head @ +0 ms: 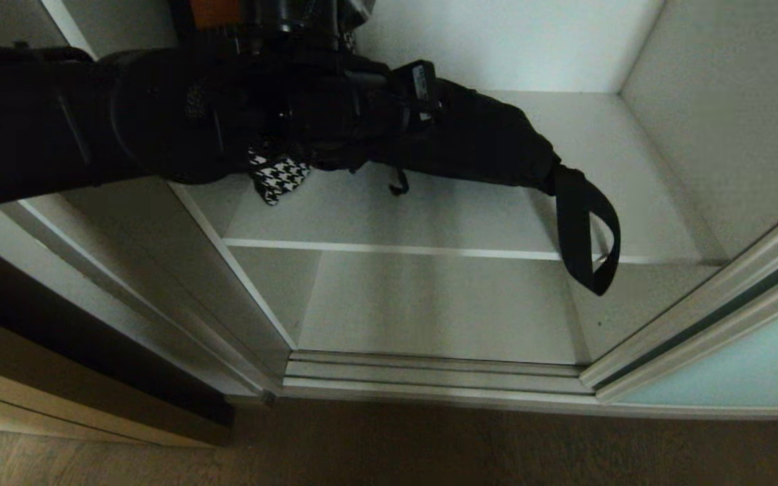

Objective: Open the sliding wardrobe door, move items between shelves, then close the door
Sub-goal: Place the bag on the lower shelf

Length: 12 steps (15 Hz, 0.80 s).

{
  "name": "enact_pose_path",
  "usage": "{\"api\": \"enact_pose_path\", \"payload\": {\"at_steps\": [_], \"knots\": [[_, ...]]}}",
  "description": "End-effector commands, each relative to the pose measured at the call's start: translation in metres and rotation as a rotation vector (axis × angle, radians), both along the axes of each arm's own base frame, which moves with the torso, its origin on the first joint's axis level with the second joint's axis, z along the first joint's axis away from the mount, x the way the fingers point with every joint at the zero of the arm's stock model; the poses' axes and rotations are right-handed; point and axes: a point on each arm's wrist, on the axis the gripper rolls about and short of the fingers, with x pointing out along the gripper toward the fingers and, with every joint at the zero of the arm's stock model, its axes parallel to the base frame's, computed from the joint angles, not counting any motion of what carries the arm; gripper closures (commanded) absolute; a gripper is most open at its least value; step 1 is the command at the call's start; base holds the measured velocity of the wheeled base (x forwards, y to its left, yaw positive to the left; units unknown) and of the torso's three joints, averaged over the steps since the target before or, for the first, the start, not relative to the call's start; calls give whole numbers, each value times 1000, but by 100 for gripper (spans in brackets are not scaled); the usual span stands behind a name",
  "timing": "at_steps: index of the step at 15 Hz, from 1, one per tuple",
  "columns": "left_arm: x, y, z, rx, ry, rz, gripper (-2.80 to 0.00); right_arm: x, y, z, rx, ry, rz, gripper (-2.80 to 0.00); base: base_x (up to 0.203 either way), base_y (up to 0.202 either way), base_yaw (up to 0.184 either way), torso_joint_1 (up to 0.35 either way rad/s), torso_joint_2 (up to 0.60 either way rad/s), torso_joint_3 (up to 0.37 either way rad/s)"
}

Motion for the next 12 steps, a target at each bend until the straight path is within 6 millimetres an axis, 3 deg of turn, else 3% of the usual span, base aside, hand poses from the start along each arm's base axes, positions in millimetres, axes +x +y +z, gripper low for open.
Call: {"api": "enact_pose_path", "payload": {"at_steps": [1,7,12], "knots": [[-22,8,22,-32,-47,6,0,0,0,0,-1,-1,1,0,0,0,0,0,0,0],[-70,13,49,57,-159,81,0,0,0,0,-1,-1,1,0,0,0,0,0,0,0],[-105,46,70,93,-161,91,0,0,0,0,-1,-1,1,0,0,0,0,0,0,0]]}}
